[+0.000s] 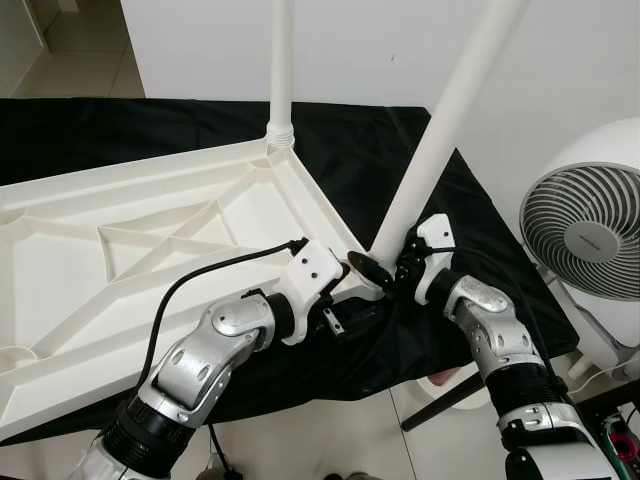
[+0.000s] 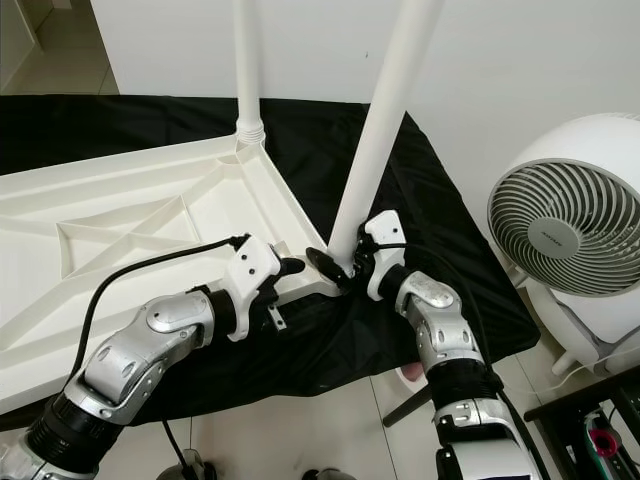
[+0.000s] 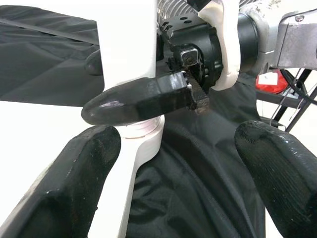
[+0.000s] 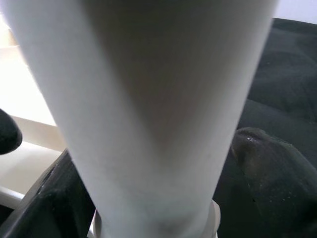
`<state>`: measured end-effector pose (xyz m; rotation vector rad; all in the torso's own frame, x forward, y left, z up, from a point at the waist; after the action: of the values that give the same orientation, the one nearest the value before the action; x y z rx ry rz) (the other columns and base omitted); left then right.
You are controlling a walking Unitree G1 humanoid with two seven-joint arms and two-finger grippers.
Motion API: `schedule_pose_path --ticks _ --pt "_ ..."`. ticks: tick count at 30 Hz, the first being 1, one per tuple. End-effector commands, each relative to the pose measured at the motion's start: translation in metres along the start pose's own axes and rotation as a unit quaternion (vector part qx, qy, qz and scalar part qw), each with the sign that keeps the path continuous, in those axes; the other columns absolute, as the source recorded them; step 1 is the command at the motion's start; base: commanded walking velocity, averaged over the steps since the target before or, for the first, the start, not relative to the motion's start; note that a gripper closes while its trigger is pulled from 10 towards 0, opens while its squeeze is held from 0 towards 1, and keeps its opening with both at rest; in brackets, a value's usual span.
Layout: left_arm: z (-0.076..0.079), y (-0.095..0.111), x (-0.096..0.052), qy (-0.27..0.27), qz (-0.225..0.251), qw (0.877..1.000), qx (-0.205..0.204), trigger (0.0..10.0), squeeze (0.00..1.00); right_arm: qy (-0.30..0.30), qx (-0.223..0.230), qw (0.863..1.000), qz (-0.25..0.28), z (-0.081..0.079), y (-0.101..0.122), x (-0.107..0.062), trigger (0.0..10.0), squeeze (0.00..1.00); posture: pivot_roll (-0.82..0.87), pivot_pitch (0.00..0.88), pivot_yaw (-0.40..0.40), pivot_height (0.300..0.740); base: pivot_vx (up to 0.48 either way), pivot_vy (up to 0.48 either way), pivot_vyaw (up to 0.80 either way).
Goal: Building children table
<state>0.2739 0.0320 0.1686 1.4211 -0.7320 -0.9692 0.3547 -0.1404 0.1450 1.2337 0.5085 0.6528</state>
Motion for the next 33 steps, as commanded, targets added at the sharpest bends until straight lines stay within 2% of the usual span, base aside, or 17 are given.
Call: schedule_pose_path --ticks 1,2,3,4,17,18,19,21,28,30,33 --pt "0.002 -0.001 -0.002 -0.016 -0.007 1.0 0.003 10.0 0.0 0.0 0.003 1.0 -0.009 0.002 -0.006 -0.002 8.6 0.0 0.11 0.082 -0.09 0.74 0.0 0.0 0.0" --pt "0.002 -0.001 -0.002 -0.015 -0.007 1.0 0.003 10.0 0.0 0.0 0.005 1.0 -0.01 0.003 -0.008 -0.002 1.6 0.0 0.11 0.084 -0.091 0.74 0.0 0.0 0.0" --pt "0.002 -0.001 -0.002 -0.015 -0.007 1.0 0.003 10.0 0.0 0.0 0.005 1.0 -0.01 0.003 -0.008 -0.002 1.6 0.0 0.11 0.084 -0.091 0.74 0.0 0.0 0.0" --pt "0.002 -0.001 -0.002 -0.014 -0.007 1.0 0.003 10.0 0.0 0.0 0.006 1.0 -0.011 0.003 -0.01 -0.002 0.0 0.0 0.11 0.085 -0.091 0.74 0.0 0.0 0.0" --pt "0.006 -0.002 -0.002 -0.015 -0.007 1.0 -0.002 10.0 0.0 0.003 0.018 1.0 0.001 0.002 -0.012 -0.002 0.0 0.0 0.11 0.09 -0.09 0.74 0.0 0.0 0.0" --pt "0.006 -0.002 -0.002 -0.016 -0.007 1.0 -0.002 10.0 0.0 -0.002 0.015 1.0 -0.002 0.002 -0.013 -0.003 0.8 0.0 0.11 0.091 -0.09 0.74 0.0 0.0 0.0" --pt "0.006 -0.002 -0.002 -0.016 -0.007 1.0 -0.002 10.0 0.0 -0.009 0.016 1.0 -0.001 0.002 -0.014 -0.003 10.0 0.0 0.11 0.093 -0.091 0.74 0.0 0.0 0.0" --pt "0.006 -0.002 -0.002 -0.016 -0.007 1.0 -0.002 10.0 0.0 -0.014 0.018 1.0 -0.001 0.002 -0.015 -0.003 10.0 0.0 0.11 0.093 -0.091 0.74 0.0 0.0 0.0" --pt "0.008 -0.002 -0.001 -0.018 -0.006 1.0 -0.005 10.0 0.0 -0.092 0.003 0.996 -0.018 0.002 -0.018 -0.006 10.0 0.0 0.1 0.097 -0.088 0.74 0.0 0.0 0.0" --pt "0.009 -0.003 -0.001 -0.021 -0.006 1.0 -0.006 10.0 0.0 -0.146 0.005 0.989 -0.025 0.002 -0.017 -0.008 10.0 0.0 0.09 0.097 -0.084 0.74 0.0 0.0 0.0" --pt "0.009 -0.003 0.0 -0.021 -0.007 1.0 -0.006 10.0 0.0 -0.163 0.007 0.986 -0.023 0.001 -0.016 -0.008 10.0 0.0 0.09 0.097 -0.084 0.74 0.0 0.0 0.0"
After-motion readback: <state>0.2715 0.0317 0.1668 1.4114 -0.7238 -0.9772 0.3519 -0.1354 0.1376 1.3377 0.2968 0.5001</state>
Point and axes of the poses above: a point about 5 cm out from each wrist's last joint towards the gripper, its own x axis pointing out of the wrist towards the gripper, its own y axis along the axis of the wrist's last joint, z = x × y, the point moved 2 cm from there along x, pointing out of the wrist towards the gripper, and after that the axes turned 11 degrees about -x, right-handed, at the moved point
